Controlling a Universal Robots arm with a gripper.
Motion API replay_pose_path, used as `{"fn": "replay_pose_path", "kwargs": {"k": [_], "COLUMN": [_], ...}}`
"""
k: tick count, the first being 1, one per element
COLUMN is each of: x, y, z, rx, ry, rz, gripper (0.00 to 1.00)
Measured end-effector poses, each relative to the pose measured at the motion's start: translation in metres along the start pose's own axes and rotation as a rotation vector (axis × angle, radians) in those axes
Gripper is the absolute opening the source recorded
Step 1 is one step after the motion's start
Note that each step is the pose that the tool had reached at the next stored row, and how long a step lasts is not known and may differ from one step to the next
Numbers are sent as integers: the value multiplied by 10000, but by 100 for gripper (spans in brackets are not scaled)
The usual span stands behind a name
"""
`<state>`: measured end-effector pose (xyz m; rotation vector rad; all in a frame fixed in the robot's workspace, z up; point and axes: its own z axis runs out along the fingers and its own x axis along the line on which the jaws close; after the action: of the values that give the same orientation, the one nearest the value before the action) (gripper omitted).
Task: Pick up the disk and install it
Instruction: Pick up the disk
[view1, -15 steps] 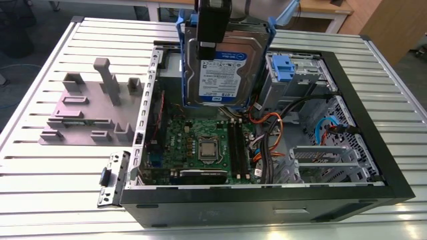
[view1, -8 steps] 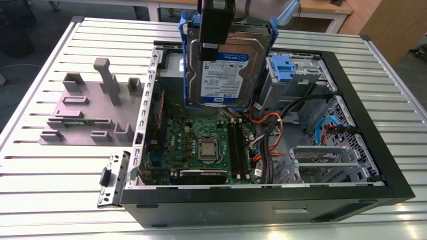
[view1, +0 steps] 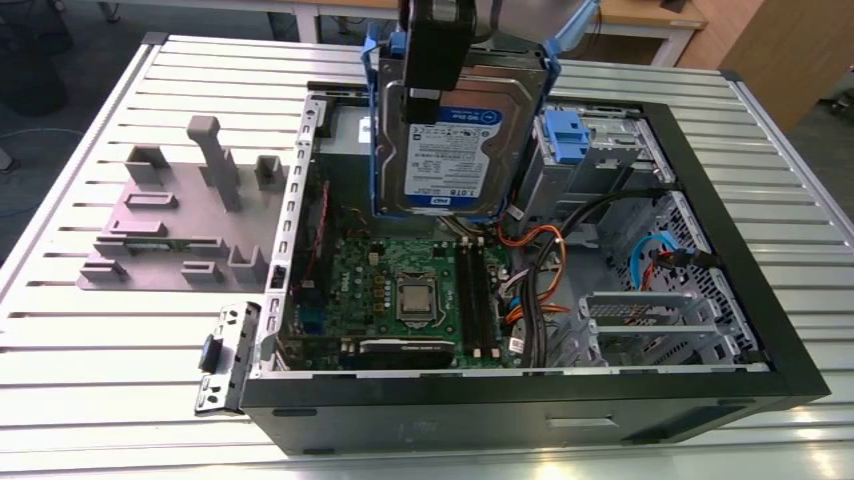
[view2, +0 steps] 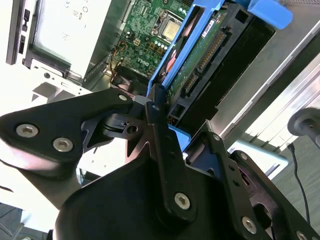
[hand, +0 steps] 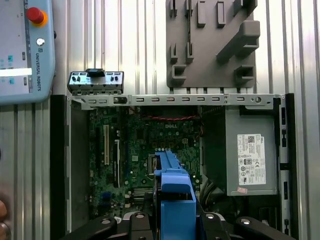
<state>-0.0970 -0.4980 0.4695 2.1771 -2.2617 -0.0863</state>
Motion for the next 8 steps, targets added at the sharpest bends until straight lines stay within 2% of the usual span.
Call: {"fn": "replay_pose_path", "kwargs": {"k": [8], "x": [12], "y": [-21], "z": [4], "rx": [0], "ry": [-1], "rz": [0], "gripper": [36]}}
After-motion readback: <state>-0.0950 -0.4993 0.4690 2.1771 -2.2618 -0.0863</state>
